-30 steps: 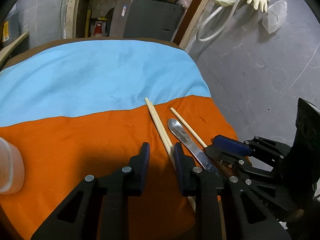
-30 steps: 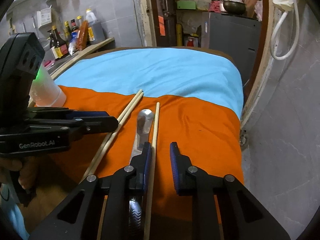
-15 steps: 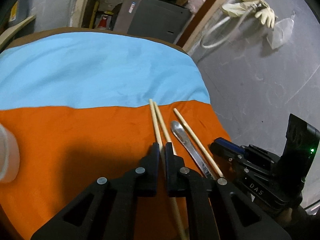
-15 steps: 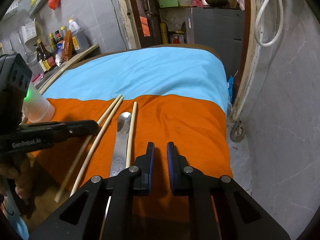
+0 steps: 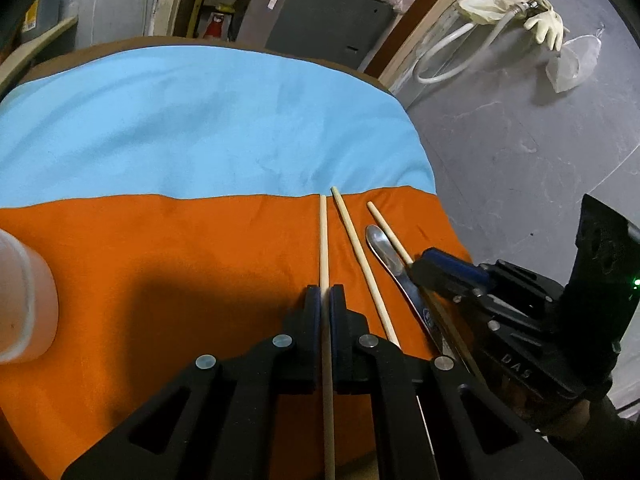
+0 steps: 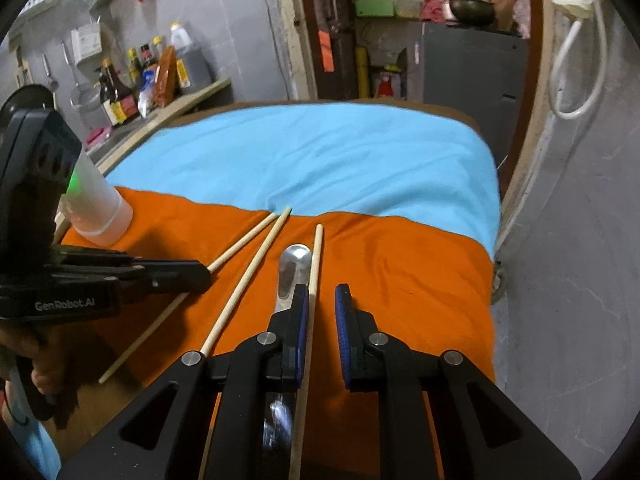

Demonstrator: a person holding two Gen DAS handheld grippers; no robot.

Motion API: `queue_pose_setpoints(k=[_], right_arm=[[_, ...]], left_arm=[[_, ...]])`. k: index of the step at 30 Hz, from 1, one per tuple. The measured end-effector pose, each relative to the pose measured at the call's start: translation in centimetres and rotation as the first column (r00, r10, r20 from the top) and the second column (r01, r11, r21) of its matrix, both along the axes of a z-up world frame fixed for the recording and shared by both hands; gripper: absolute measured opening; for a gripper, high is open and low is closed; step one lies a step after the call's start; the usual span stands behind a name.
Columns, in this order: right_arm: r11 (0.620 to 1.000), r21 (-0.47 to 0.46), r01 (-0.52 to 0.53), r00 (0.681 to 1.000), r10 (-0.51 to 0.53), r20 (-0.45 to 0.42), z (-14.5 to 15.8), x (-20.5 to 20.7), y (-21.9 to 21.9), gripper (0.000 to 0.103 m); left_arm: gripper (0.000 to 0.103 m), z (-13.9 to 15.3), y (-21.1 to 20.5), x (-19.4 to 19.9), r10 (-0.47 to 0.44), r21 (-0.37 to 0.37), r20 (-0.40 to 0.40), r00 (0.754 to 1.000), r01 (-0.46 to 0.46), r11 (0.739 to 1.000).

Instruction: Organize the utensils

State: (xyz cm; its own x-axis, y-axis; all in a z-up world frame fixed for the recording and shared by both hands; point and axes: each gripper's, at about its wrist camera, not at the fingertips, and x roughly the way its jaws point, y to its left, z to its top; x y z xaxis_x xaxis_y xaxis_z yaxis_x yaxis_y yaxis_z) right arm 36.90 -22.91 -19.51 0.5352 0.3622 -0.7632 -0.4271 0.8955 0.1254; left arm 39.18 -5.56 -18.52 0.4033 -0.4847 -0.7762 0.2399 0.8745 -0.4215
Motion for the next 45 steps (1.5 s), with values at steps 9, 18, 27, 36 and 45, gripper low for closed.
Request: queue_pose_setpoints(k=[9, 18, 27, 36, 45], right_arm=[[0.993, -0.112, -0.023, 0.995, 0.011, -0.099, 0.0, 1.4, 0.8, 0.013], [0.993, -0.118, -0.003, 0.986, -0.016, -0.164, 0.4, 3.5, 1.5, 0.008], [0.991, 0.112, 0.068, 0.995, -0.059, -0.081, 1.6, 1.1, -1.0, 0.003], [0.947, 0.319, 0.043, 0.973, -0.112, 0.200, 6.1, -3.5, -1.4, 0.003], [0.911, 0.411, -0.033, 0.919, -0.134, 0.370, 11.7, -4.8, 1.1, 0.003]], left_arm=[[0.003, 0.4, -1.1, 1.6, -0.058, 0.056, -0.039, 0.998, 0.060, 0.997], [0.002, 0.5, -1.7, 1.8, -0.072, 0.105, -0.035, 0.997, 0.076, 0.992], [0.002, 2.2, 0.7, -1.7, 0.031, -0.067, 0.107, 0.994, -0.024, 0.997], [0.002, 6.6, 3.7, -6.7, 0.173, -0.206, 0.363, 0.915, -0.102, 0.973], [0.002, 11.2, 4.6, -8.7, 0.223, -0.247, 0.499, 0.837, -0.109, 0.963]])
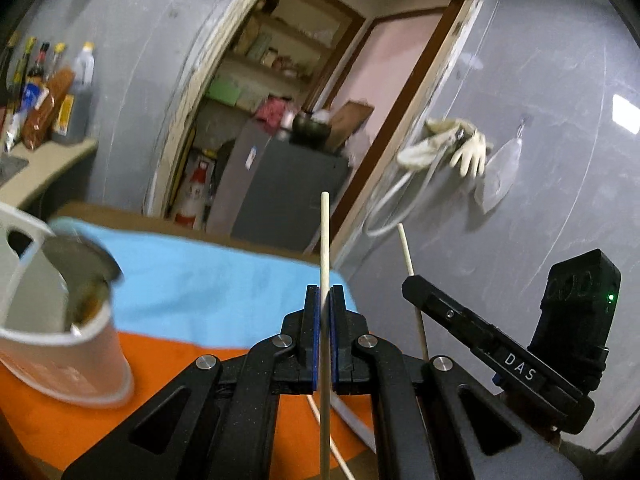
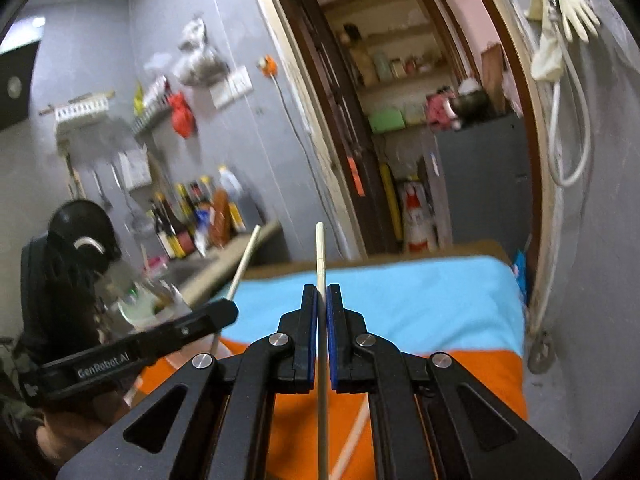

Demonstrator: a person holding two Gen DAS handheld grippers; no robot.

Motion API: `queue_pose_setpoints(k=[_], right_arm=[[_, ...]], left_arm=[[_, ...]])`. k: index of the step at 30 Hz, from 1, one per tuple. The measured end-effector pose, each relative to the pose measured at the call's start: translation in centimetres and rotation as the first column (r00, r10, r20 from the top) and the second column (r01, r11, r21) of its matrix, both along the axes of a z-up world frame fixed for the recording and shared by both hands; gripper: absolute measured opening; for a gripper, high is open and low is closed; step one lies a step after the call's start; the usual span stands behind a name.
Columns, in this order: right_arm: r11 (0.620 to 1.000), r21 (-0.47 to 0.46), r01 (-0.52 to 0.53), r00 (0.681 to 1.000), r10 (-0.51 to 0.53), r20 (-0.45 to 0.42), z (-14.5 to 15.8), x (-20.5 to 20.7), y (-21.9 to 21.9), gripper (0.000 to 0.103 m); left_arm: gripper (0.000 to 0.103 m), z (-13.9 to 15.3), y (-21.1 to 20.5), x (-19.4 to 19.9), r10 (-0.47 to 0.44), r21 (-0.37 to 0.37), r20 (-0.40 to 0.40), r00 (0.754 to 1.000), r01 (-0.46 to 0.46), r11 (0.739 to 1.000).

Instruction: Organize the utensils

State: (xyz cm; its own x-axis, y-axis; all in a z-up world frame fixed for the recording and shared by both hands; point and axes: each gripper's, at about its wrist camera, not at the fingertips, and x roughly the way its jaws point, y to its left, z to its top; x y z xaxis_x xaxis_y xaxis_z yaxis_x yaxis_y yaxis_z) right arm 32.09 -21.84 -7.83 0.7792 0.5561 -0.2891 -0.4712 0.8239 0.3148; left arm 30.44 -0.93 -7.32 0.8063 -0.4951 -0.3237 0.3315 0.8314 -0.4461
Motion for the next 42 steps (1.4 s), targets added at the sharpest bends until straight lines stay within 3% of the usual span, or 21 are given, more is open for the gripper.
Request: queue_pose_setpoints(k=[12, 20, 24, 33, 39, 42], right_arm=[[0.979, 0.181, -0.091, 0.975, 0.051, 0.216, 6.2, -0.5, 6.3, 0.003], [0.964, 0.241, -0.109, 0.955, 0.034, 0.296, 7.7, -0.3, 11.8, 0.003], [0.962, 0.257, -0.089, 0.959, 0.014, 0.281, 7.2, 0.9, 14.1, 0.003], [0.930, 0.369, -0.006, 0.957, -0.101, 0.272, 3.9, 1.6, 16.0, 0.003], [0.945, 0.326, 0.031, 0.940, -0.138, 0.311, 2.1, 1.0, 17.4, 0.003], [0.957, 0.286, 0.041, 0.928, -0.142, 0.344, 1.4, 0.6, 18.2, 0.003]], left_arm=[[0.002, 6.4, 6.5, -1.3, 0.103, -0.027, 0.179, 0.978, -0.100, 0.995], [0.002, 7.7, 14.3, -1.1, 0.230, -0.074, 0.238, 0.944, -0.218, 0.973], [0.002, 7.1, 18.2, -0.9, 0.296, -0.141, 0.250, 0.922, -0.267, 0.953], [0.002, 4.1, 24.6, -1.4, 0.465, -0.279, 0.296, 0.835, -0.390, 0.878], [0.002, 2.2, 25.5, -1.8, 0.509, -0.287, 0.321, 0.799, -0.430, 0.856], [0.002, 1.4, 25.0, -2.3, 0.532, -0.269, 0.356, 0.768, -0.461, 0.845]])
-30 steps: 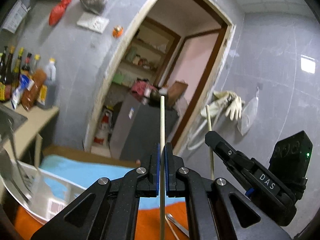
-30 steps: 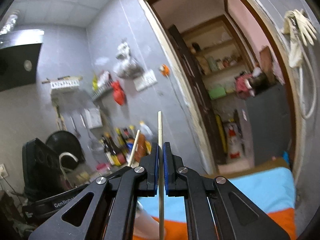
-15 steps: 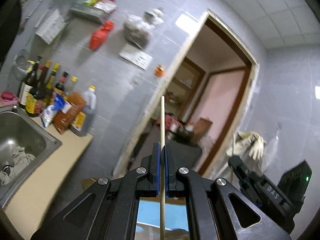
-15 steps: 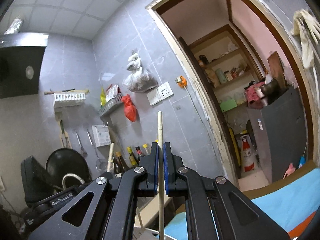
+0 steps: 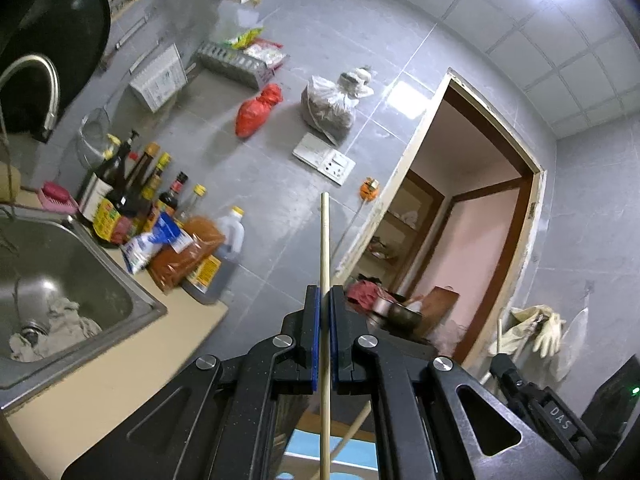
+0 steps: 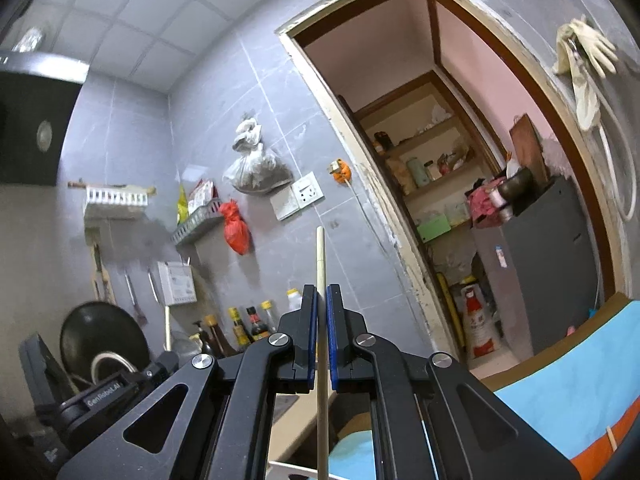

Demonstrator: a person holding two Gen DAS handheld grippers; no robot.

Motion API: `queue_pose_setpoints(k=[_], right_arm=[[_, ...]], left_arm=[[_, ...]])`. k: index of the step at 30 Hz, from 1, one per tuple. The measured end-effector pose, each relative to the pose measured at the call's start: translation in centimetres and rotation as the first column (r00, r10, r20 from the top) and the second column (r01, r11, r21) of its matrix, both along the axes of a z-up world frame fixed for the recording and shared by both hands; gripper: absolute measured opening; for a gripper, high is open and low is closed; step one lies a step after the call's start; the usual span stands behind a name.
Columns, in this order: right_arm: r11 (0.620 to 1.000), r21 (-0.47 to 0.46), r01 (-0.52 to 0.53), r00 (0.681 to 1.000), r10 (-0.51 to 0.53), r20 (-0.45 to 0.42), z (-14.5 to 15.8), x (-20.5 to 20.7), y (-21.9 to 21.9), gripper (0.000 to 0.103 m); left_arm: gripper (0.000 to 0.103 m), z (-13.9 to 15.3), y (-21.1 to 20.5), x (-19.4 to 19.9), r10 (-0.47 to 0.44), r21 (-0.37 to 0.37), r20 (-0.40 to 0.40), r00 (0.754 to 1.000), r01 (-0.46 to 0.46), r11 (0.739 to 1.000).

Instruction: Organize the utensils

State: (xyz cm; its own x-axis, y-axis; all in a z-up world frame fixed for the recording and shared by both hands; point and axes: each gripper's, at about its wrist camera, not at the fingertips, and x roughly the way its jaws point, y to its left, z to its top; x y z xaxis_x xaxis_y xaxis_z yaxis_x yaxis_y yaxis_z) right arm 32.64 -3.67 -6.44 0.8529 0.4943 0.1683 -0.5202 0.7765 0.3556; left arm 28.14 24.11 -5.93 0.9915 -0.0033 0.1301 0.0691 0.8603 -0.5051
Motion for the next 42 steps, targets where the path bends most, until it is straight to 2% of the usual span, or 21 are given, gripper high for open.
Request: queue_pose_setpoints(k=[3, 8, 18, 25, 32, 42], right_arm=[[0.999, -0.043, 0.019, 0.999, -0.017, 0.035, -0.5, -0.5, 0.8, 0.003], [0.994, -0.102, 0.047, 0.995, -0.037, 0.094, -1.2, -1.4, 1.8, 0.003], [0.973, -0.205, 0.107, 0.975, -0.063, 0.211, -2.7, -3.1, 3.8, 0.003], [0.960, -0.247, 0.131, 0.966, -0.068, 0.249, -2.8, -3.6, 4.7, 0.003], [0.940, -0.298, 0.169, 0.962, -0.092, 0.257, -1.6, -4.2, 5.3, 0.003], [0.943, -0.300, 0.142, 0.981, -0.092, 0.173, -0.4, -2.8, 5.6, 0.003]], left_arm=[[0.002, -0.7, -0.6, -0.3, 0.025, 0.028, 0.022, 0.999, -0.025, 0.999], [0.002, -1.6, -0.9, -0.4, 0.033, 0.030, 0.058, 0.998, -0.035, 0.999], [0.002, -2.3, -1.4, -0.7, 0.035, 0.065, 0.050, 0.998, -0.038, 0.997], [0.002, -2.5, -1.7, -0.7, 0.035, 0.087, 0.044, 0.998, -0.039, 0.995], [0.002, -2.1, -1.7, -0.6, 0.041, 0.098, 0.023, 0.999, -0.043, 0.994], [0.002, -1.4, -1.4, 0.2, 0.029, 0.100, -0.014, 0.999, -0.028, 0.995]])
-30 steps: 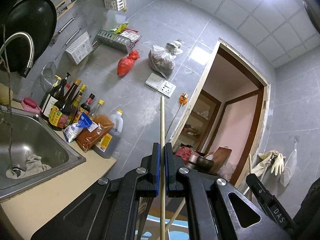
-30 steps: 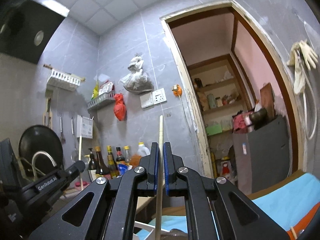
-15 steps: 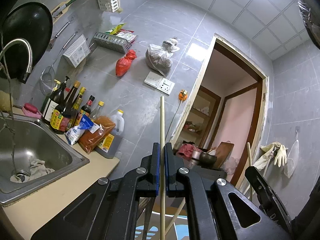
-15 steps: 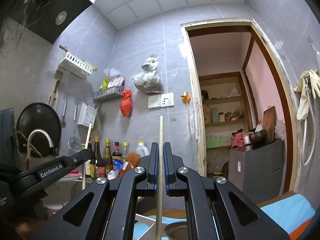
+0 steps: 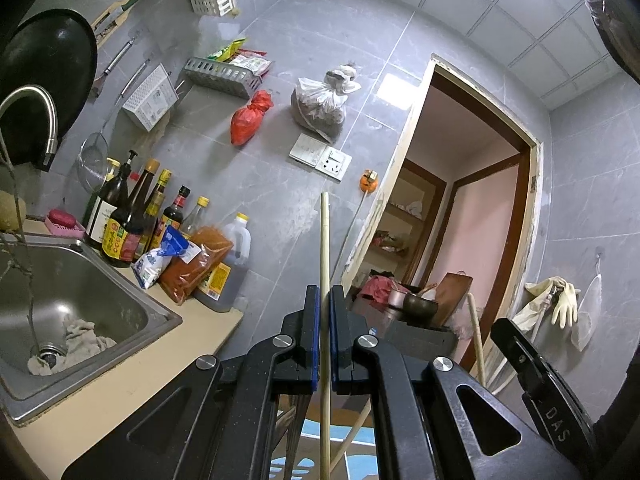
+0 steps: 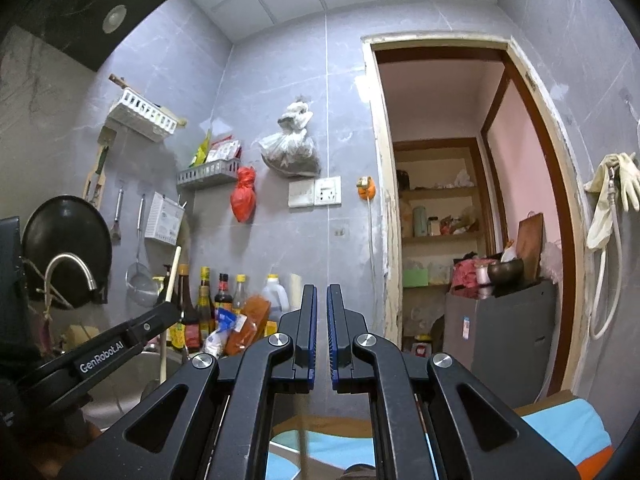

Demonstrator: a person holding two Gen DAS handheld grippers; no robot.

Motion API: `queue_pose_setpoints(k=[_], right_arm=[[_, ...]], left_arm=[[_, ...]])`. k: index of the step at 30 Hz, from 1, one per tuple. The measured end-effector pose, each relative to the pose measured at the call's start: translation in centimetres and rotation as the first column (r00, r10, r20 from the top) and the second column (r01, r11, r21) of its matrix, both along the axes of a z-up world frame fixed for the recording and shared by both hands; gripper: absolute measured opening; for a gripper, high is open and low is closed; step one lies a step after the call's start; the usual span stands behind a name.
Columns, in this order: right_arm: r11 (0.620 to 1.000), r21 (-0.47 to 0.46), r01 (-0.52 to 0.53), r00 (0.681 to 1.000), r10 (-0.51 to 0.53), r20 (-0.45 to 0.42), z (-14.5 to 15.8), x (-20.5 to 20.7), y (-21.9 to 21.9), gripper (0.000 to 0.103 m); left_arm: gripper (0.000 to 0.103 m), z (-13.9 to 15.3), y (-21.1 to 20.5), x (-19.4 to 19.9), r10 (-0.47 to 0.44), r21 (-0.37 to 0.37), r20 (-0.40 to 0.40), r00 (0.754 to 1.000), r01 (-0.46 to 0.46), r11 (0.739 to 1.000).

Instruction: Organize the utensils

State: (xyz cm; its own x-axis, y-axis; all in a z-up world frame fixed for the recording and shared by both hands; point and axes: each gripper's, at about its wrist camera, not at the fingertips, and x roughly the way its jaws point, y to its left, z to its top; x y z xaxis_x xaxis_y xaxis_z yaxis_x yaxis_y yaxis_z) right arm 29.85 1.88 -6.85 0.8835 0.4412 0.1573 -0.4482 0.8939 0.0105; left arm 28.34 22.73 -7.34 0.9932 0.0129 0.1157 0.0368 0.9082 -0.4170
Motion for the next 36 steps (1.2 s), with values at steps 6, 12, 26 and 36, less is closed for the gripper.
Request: queue_pose_setpoints(k=[6, 12, 26, 36], right_arm=[[1.000, -0.001, -0.004, 0.998, 0.004, -0.057, -0.6, 0.8, -0.2, 0.003], [1.000, 0.010, 0.000, 0.996, 0.001, -0.088, -1.1, 1.0, -0.4, 0.003], [0.983, -0.092, -0.159, 0.955, 0.130, -0.268, -2.5, 0.3, -4.0, 0.031], [0.951, -0.184, -0.247, 0.915, 0.166, -0.368, -4.0, -4.1, -6.5, 0.041]], left_arm=[[0.002, -1.0, 0.1, 0.5, -0.007, -0.016, -0.015, 1.000, 0.006, 1.000], [0.002, -1.6, 0.0, 0.6, -0.026, -0.014, -0.037, 0.999, 0.026, 1.000], [0.002, -1.8, 0.8, 0.2, -0.145, -0.016, -0.112, 0.983, 0.144, 0.989], [0.028, -0.9, 0.0, 0.1, -0.253, -0.005, -0.196, 0.947, 0.257, 0.966]])
